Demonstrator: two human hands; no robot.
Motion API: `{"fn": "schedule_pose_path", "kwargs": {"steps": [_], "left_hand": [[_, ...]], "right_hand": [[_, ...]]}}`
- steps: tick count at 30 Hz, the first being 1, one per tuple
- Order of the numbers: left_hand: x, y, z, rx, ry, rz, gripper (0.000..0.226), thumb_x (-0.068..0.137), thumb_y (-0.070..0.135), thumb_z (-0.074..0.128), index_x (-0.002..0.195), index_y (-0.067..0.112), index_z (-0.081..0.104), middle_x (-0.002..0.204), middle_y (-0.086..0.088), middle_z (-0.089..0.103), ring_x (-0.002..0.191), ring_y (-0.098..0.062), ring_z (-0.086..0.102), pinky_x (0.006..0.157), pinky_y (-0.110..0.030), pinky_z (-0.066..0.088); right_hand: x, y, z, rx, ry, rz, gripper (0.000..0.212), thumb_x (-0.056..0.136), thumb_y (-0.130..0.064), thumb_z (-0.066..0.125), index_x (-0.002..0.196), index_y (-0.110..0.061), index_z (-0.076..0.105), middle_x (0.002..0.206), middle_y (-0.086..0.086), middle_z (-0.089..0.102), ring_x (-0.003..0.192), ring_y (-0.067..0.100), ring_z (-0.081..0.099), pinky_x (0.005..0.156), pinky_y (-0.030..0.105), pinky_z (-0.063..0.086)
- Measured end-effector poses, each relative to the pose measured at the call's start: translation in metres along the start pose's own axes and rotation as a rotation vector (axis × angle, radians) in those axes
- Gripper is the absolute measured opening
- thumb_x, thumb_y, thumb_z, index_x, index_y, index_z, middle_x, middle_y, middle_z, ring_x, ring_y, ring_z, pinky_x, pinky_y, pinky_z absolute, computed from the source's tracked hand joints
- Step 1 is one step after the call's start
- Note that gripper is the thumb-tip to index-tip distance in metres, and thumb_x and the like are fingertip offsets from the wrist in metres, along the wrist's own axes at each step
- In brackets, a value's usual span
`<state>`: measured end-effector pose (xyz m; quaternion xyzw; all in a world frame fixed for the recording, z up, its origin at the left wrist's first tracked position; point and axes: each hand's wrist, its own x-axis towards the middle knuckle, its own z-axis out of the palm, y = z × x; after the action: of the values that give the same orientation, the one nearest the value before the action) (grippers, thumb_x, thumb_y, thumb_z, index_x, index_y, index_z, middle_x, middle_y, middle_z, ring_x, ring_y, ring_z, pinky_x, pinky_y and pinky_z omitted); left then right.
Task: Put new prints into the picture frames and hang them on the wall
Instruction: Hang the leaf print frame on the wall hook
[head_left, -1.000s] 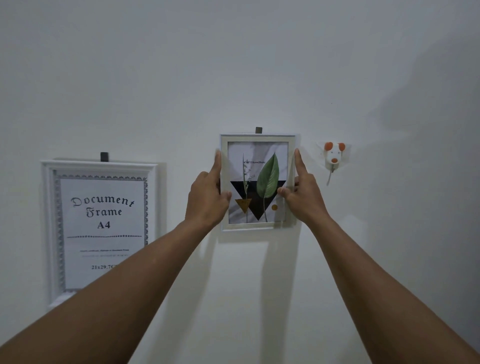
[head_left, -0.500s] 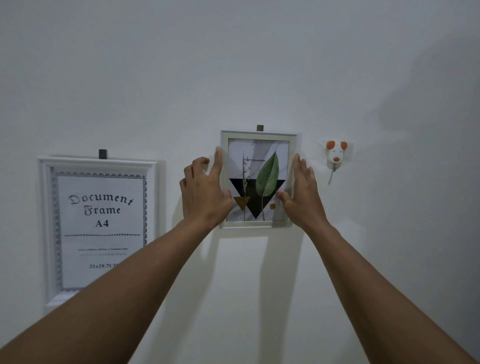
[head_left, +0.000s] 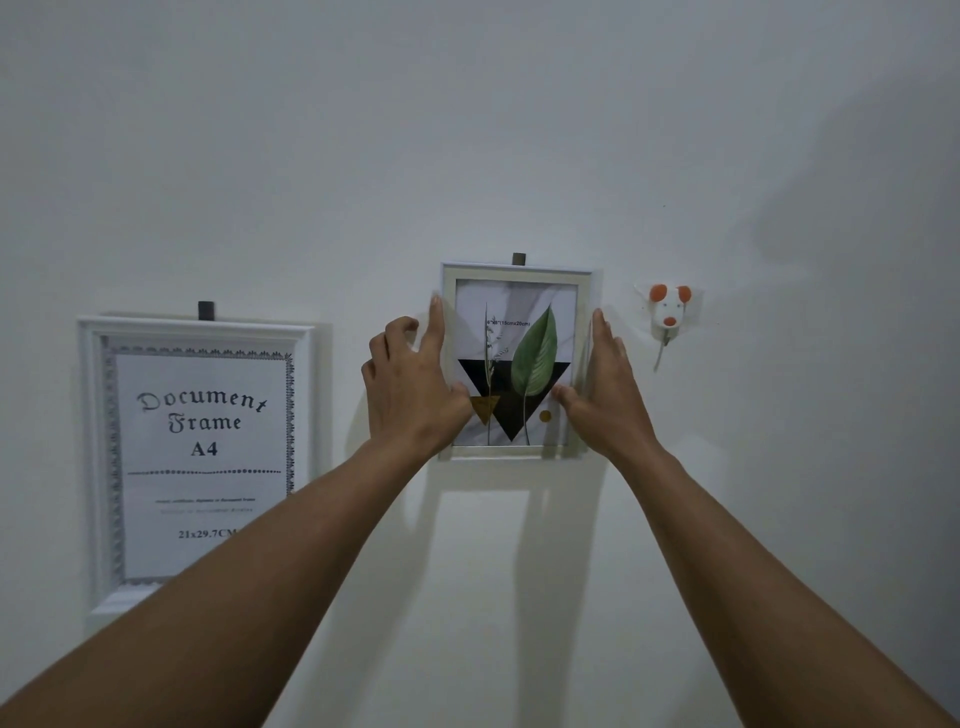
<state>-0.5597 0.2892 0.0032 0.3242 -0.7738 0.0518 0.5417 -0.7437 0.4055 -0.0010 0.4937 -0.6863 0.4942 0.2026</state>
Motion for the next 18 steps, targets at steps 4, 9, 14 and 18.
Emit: {"fn": "schedule_pose_path", "kwargs": {"steps": [4, 9, 14, 18], "left_hand": [[0.000, 0.002, -0.002, -0.018, -0.009, -0.016, 0.097, 0.073, 0.031, 0.064, 0.154, 0.030, 0.011, 0.140, -0.010, 0.034, 0.129, -0.028, 0.031, 0.101, -0.041, 0.037], [-0.002, 0.004, -0.007, -0.041, -0.025, -0.022, 0.094, 0.075, 0.033, 0.063, 0.153, 0.030, 0.011, 0.141, -0.011, 0.035, 0.130, -0.030, 0.031, 0.100, -0.044, 0.038], [-0.012, 0.006, -0.016, -0.131, -0.040, -0.042, 0.090, 0.081, 0.035, 0.062, 0.154, 0.029, 0.011, 0.143, -0.009, 0.033, 0.131, -0.029, 0.031, 0.103, -0.044, 0.037], [-0.032, 0.010, -0.028, -0.254, -0.036, -0.053, 0.083, 0.086, 0.038, 0.061, 0.154, 0.027, 0.016, 0.139, -0.007, 0.038, 0.127, -0.026, 0.037, 0.101, -0.041, 0.040]], "right_hand": [[0.001, 0.000, -0.002, 0.020, -0.010, 0.000, 0.101, 0.089, -0.019, 0.070, 0.158, -0.026, -0.004, 0.166, -0.006, 0.002, 0.153, 0.019, -0.002, 0.121, 0.039, 0.010], [-0.002, -0.001, -0.006, 0.018, -0.013, 0.006, 0.104, 0.088, -0.025, 0.073, 0.157, -0.029, -0.003, 0.166, -0.004, 0.005, 0.153, 0.019, 0.003, 0.122, 0.046, 0.018], [-0.020, -0.009, -0.019, -0.014, -0.025, 0.031, 0.096, 0.091, -0.033, 0.069, 0.158, -0.027, 0.001, 0.166, -0.003, 0.007, 0.153, 0.018, 0.007, 0.122, 0.044, 0.019], [-0.044, -0.020, -0.040, -0.119, -0.051, 0.054, 0.083, 0.096, -0.034, 0.062, 0.159, -0.020, 0.010, 0.165, -0.003, 0.016, 0.151, 0.017, 0.016, 0.119, 0.035, 0.020]]}}
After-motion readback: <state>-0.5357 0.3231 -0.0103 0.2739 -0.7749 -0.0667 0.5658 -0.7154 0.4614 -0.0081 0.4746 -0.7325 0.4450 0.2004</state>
